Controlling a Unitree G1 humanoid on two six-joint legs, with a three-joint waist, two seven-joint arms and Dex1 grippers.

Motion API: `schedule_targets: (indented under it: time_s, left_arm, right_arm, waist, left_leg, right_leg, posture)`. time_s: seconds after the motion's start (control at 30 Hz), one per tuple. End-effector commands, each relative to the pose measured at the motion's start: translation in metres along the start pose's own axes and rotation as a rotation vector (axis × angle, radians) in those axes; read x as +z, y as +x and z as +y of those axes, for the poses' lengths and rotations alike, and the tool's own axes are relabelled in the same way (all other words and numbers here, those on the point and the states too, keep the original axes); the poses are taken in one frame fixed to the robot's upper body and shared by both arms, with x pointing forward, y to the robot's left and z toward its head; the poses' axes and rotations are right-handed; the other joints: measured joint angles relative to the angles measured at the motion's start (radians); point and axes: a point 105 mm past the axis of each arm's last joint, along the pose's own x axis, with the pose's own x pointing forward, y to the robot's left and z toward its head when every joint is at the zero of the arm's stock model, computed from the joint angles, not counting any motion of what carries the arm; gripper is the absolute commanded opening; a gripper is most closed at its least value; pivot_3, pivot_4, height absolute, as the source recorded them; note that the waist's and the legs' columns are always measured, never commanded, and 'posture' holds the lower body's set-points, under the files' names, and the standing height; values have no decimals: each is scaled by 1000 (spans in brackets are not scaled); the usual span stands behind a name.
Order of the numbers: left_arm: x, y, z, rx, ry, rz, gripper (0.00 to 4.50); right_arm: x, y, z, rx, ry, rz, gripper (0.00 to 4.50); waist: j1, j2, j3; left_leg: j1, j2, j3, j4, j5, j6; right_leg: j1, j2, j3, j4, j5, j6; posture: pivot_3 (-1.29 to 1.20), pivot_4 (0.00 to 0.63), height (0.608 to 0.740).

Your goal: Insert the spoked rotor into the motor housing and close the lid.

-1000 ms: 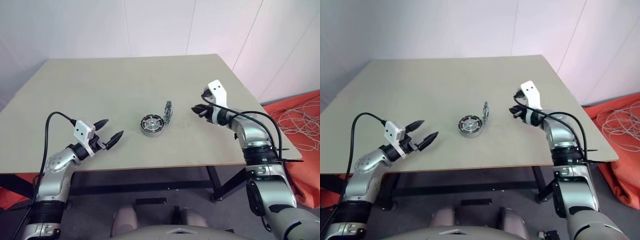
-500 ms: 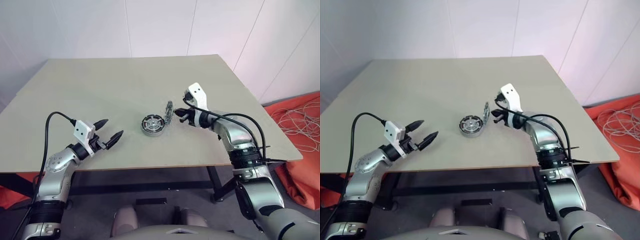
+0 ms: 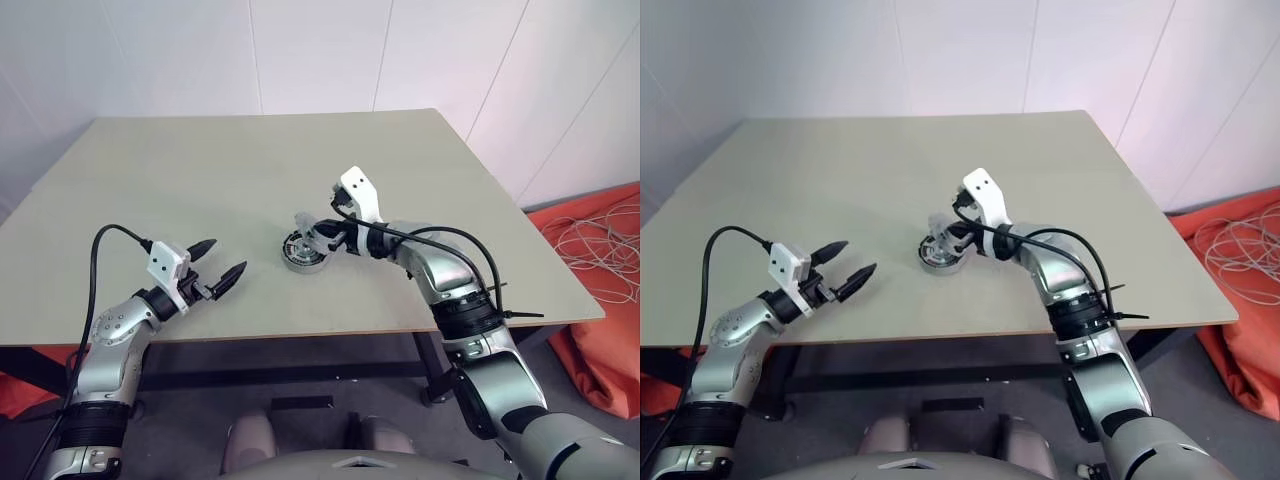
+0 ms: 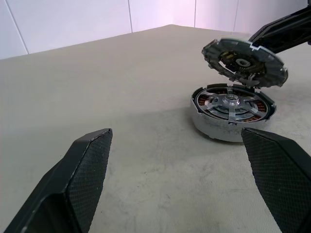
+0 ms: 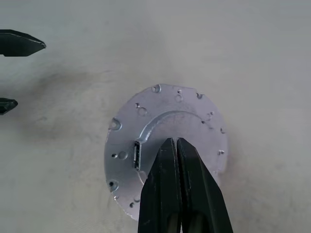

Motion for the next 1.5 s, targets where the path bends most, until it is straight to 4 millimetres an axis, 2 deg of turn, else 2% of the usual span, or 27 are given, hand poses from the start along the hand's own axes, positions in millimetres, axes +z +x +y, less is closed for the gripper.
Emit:
schedule_targets:
  time_s: [0.03,0.63,1.03,1.1,1.37,1.47,1.5]
  left_arm:
    - [13,2,1,-2,43,-37,4500]
    - [13,2,-1,-2,39,-40,4500]
    - [13,3,-2,-2,38,-42,4500]
    - [13,3,-1,-1,38,-41,4500]
    - [13,3,-1,-3,39,-39,4500]
    - [13,3,-1,-4,38,-39,4500]
    - [13,4,-1,-4,38,-39,4500]
  right_arm:
    - [13,3,2,2,-49,-35,27]
    - [-7,12,14,46,-59,25,27]
    - [-36,15,17,65,-101,135,27]
    - [-33,14,17,66,-94,120,27]
    - [7,7,10,66,-18,-58,27]
    - [11,4,2,36,-4,-87,27]
    - [12,3,1,34,-1,-93,201]
  waist:
    - [0,0,0]
    - [0,0,0]
    - [0,0,0]
    - [0,0,0]
    - [0,0,0]
    - [0,0,0]
    - [0,0,0]
  left_leg:
    - [0,0,0,0,0,0]
    - [0,0,0,0,0,0]
    - [0,0,0,0,0,0]
    - [1,0,0,0,0,0]
    - [1,0,0,0,0,0]
    - [0,0,0,0,0,0]
    - [0,0,0,0,0,0]
  right_leg:
    - [0,0,0,0,0,0]
    - [0,0,0,0,0,0]
    - [1,0,0,0,0,0]
    - [1,0,0,0,0,0]
    - [1,0,0,0,0,0]
    - [1,0,0,0,0,0]
    - [0,0,0,0,0,0]
  posture:
    - [0,0,740]
    - [0,0,740]
    - [0,0,740]
    - [0,0,740]
    - [0,0,740]
    - [0,0,740]
    - [0,0,740]
